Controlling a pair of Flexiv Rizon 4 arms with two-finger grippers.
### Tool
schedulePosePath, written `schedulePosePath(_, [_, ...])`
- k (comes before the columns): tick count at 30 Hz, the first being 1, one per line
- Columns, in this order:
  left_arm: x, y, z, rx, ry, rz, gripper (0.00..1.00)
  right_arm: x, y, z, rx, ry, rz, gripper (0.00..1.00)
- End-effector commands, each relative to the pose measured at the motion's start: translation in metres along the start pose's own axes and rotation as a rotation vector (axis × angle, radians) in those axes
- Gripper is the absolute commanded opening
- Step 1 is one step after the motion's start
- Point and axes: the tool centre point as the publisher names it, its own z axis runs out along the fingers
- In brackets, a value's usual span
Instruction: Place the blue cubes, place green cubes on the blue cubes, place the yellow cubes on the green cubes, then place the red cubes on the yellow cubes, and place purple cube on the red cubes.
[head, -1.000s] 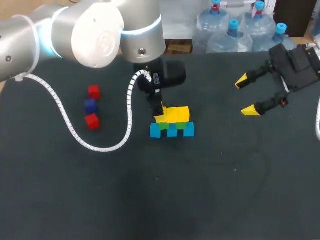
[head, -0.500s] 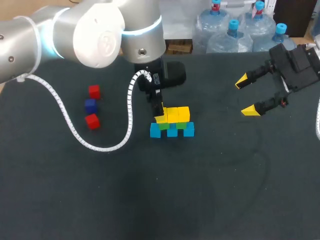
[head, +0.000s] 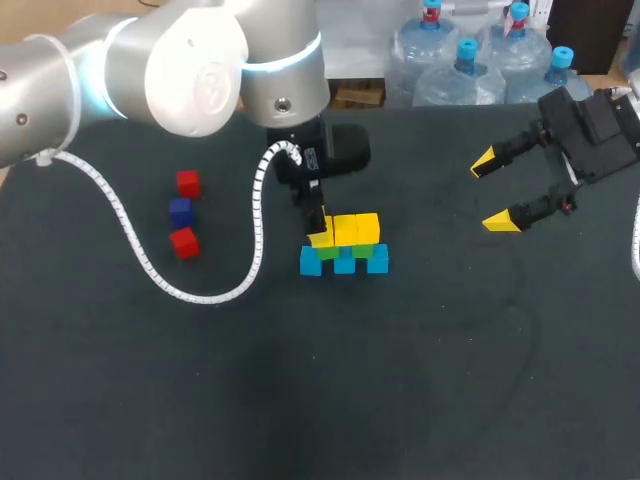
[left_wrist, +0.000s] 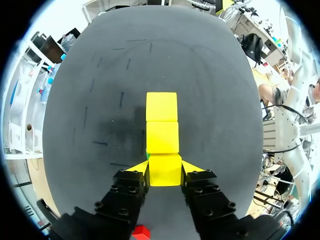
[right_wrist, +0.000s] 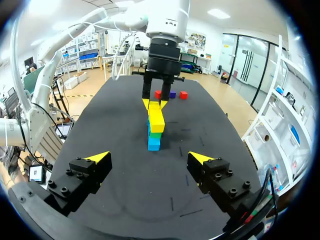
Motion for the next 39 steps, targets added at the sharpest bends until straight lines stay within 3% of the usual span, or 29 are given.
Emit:
schedulePosePath(1, [0.000,0.003,0.001,0.006,0.000,0.004,0.00,0.000,0.000,0.000,0.001,-0.001,-0.001,1.00])
schedulePosePath(14, [-0.001,0.005,0.001,0.006,0.005,0.008,0.00,0.000,0.000,0.000,0.001,-0.001,-0.001,1.00])
schedulePosePath(17, [-0.001,0.005,0.001,0.007,0.006,0.009,0.04,0.000,0.000,0.000,0.001,-0.001,-0.001,1.00])
schedulePosePath(21, [-0.001,0.005,0.001,0.008,0.007,0.010,0.47,0.000,0.000,0.000,0.001,-0.001,-0.001,1.00])
schedulePosePath(22, [-0.001,0.005,0.001,0.009,0.007,0.009,0.84,0.000,0.000,0.000,0.001,-0.001,-0.001,1.00])
schedulePosePath(23, [-0.001,0.005,0.001,0.009,0.006,0.009,1.00,0.000,0.000,0.000,0.001,-0.001,-0.001,1.00])
schedulePosePath(34, [0.003,0.006,-0.001,0.001,-0.018,-0.006,1.00,0.000,0.000,0.000,0.001,-0.001,-0.001,1.00])
schedulePosePath(39, [0.017,0.010,-0.010,-0.019,-0.104,0.004,1.00,0.000,0.000,0.000,0.001,-0.001,-0.001,1.00])
